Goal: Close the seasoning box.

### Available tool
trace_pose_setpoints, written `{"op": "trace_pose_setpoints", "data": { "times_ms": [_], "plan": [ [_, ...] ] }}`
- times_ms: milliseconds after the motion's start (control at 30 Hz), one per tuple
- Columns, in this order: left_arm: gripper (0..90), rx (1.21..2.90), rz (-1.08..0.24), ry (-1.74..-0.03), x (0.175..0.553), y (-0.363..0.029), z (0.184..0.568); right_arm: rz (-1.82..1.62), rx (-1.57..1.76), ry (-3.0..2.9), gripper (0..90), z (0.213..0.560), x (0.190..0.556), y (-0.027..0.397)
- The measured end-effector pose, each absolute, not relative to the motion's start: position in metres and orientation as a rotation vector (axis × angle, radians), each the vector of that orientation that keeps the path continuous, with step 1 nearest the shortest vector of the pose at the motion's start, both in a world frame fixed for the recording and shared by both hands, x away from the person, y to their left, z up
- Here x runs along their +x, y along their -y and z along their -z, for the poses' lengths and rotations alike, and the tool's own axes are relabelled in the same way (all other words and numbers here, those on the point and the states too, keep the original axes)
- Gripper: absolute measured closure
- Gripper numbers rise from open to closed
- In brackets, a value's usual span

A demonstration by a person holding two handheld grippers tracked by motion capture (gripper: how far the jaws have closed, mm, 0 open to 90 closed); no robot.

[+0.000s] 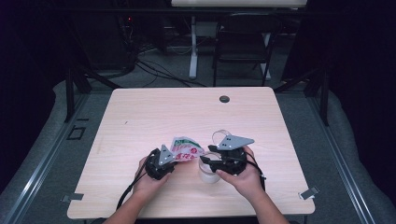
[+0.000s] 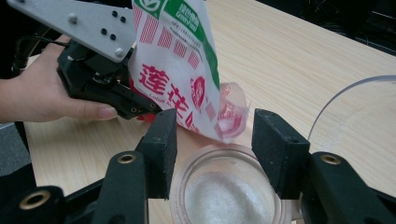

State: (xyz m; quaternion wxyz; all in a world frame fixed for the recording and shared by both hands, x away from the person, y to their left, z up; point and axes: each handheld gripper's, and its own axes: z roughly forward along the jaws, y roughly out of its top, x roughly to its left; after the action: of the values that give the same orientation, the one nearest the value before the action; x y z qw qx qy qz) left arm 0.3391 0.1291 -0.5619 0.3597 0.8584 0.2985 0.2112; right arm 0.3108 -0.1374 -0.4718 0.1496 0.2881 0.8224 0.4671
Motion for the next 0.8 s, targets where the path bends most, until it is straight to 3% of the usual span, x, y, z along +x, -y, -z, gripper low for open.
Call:
{"op": "trace_pose_setpoints", "data": {
  "times_ms": [233, 800],
  "plan": [
    [75.1, 2.150, -0.483, -0.842, 0.346, -0.139, 0.559, -1.372, 0.842, -2.335, 50.0, 0.470, 0.309, 0.141],
    [75.3, 1.955, -0.554, -1.086, 0.360, -0.189, 0.545, -1.396, 0.820, -2.323, 53.1, 0.467, 0.305, 0.147]
  ]
}}
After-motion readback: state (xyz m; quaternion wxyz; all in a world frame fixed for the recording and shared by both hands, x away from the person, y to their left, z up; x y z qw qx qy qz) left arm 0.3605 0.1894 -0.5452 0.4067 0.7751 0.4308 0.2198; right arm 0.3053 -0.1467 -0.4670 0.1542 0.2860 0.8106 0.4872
